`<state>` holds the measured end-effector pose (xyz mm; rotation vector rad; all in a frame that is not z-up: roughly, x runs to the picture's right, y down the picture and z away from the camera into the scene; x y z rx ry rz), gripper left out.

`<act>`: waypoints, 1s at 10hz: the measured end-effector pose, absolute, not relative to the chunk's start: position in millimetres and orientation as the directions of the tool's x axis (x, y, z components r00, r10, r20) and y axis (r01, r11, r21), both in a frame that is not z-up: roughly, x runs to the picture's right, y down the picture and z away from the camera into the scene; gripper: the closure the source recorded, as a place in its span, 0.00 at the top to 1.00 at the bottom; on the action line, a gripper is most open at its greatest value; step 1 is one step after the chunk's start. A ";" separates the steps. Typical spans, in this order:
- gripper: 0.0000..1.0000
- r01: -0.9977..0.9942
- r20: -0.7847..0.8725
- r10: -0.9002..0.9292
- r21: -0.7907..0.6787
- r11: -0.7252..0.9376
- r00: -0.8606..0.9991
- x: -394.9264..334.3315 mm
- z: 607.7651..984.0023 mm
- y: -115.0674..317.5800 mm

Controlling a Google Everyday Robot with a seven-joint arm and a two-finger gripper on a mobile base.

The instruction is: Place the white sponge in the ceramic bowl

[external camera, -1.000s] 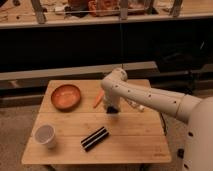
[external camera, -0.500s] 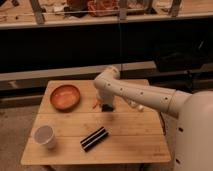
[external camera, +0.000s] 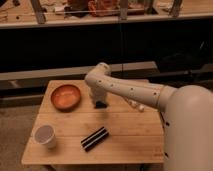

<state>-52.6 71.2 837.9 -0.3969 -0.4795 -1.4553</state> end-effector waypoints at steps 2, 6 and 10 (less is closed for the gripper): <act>0.02 0.997 0.534 -0.845 0.043 0.066 0.033 -68.4 839.1 64.5; 0.02 0.997 0.531 -0.847 0.079 0.022 -0.023 -110.3 842.5 42.3; 0.02 0.995 0.521 -0.852 0.097 0.000 -0.051 -136.3 845.2 27.3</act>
